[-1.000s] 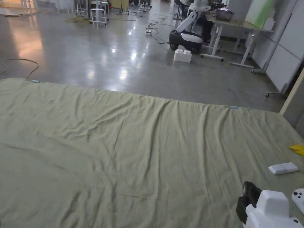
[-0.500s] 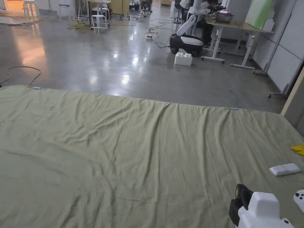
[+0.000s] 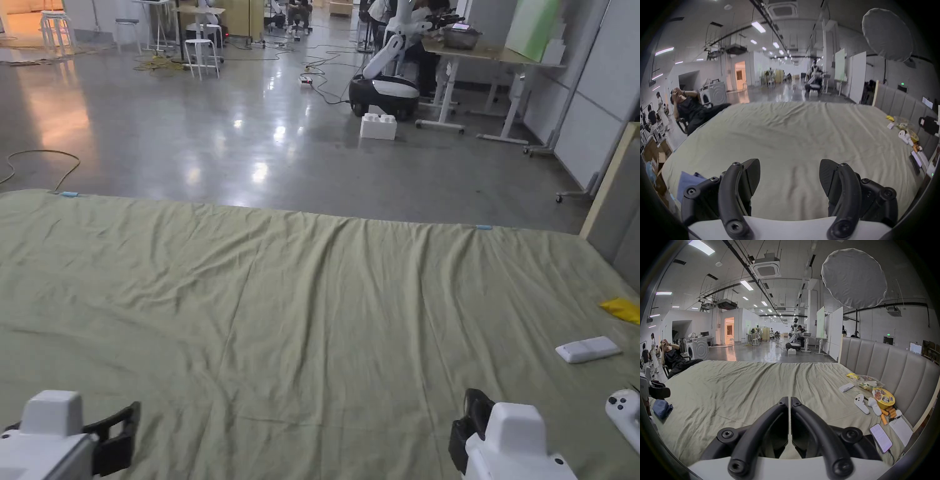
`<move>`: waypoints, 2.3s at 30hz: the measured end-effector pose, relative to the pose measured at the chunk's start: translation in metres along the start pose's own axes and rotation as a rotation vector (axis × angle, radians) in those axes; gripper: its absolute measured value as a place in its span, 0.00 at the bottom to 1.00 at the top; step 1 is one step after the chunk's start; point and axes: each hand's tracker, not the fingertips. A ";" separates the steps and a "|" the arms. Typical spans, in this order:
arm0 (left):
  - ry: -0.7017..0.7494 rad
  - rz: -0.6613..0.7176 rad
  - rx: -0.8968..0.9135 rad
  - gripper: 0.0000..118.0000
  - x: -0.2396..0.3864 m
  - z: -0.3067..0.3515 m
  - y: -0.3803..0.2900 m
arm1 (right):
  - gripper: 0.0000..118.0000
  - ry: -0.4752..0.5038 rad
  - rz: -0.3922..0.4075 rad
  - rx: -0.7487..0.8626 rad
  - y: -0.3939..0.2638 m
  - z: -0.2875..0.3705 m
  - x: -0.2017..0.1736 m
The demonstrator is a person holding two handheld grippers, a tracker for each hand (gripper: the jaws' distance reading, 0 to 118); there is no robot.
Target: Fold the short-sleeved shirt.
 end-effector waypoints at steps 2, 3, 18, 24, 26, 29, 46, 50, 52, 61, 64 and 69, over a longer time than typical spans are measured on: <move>-0.011 -0.007 0.059 0.57 0.022 0.000 0.004 | 0.03 0.002 -0.006 0.004 0.000 0.000 -0.001; -0.009 -0.027 0.088 0.55 0.033 0.002 0.007 | 0.03 -0.003 -0.006 0.008 0.001 0.000 -0.002; 0.052 0.000 0.260 0.05 0.086 0.023 0.034 | 0.03 -0.035 -0.017 0.078 0.015 0.005 -0.006; 0.055 0.027 0.264 0.05 0.079 0.021 0.036 | 0.03 -0.039 -0.005 0.107 0.017 0.005 -0.006; 0.059 0.032 0.266 0.05 0.078 0.021 0.036 | 0.03 -0.041 -0.002 0.111 0.018 0.005 -0.005; 0.060 0.038 0.265 0.05 0.076 0.022 0.037 | 0.03 -0.042 0.003 0.116 0.018 0.005 -0.004; 0.074 0.005 0.250 0.10 0.079 0.020 0.031 | 0.06 -0.031 0.018 0.115 0.015 0.005 -0.006; 0.071 0.000 0.247 0.64 0.080 0.019 0.031 | 0.58 -0.047 0.038 0.119 0.014 0.003 -0.006; 0.078 -0.004 0.263 0.71 0.082 0.021 0.029 | 0.73 -0.063 0.043 0.123 0.015 0.003 -0.006; 0.077 0.049 0.272 0.76 0.073 0.022 0.034 | 0.84 -0.061 -0.002 0.115 0.018 0.001 0.000; 0.067 0.066 0.271 0.76 0.069 0.023 0.036 | 0.85 -0.054 0.030 0.136 0.020 0.001 -0.001; 0.041 0.120 0.280 0.84 0.061 0.018 0.042 | 0.91 -0.057 -0.017 0.097 0.023 -0.007 0.000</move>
